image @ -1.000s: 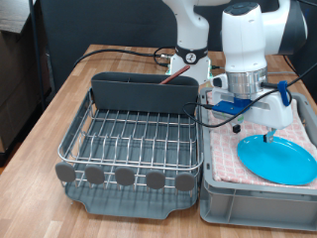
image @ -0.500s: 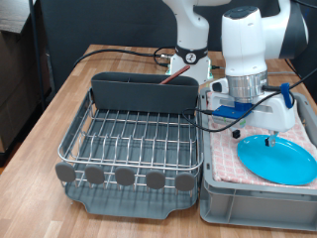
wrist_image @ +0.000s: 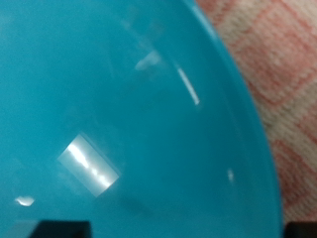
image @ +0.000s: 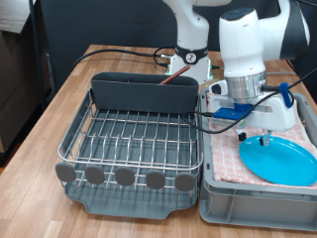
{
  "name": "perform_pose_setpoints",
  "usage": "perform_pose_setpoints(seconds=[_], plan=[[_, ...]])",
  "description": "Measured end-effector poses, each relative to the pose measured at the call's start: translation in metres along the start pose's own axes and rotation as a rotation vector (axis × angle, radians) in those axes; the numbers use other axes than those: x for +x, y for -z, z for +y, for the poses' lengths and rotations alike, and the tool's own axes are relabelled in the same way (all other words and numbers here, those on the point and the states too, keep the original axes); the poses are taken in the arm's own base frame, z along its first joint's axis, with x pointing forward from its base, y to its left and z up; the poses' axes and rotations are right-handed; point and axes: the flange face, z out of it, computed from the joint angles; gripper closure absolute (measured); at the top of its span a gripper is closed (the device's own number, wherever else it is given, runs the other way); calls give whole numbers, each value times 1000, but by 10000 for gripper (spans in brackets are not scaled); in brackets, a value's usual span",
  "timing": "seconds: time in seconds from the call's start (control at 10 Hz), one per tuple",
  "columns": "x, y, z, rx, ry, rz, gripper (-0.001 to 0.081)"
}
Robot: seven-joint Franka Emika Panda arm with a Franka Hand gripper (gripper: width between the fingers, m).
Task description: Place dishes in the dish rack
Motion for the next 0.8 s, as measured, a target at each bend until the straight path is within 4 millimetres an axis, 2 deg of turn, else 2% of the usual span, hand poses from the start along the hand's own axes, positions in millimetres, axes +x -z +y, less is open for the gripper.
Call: perform_pose_setpoints(seconds=[0.1, 0.3, 0.4, 0.5, 0.8], plan=[[0, -1, 1, 0, -1, -2, 399], [1, -2, 2, -3, -3, -2, 715], [0, -3, 3, -2, -1, -3, 715], [-1, -3, 3, -1, 3, -5, 777], [0, -3, 4, 3, 4, -3, 777]])
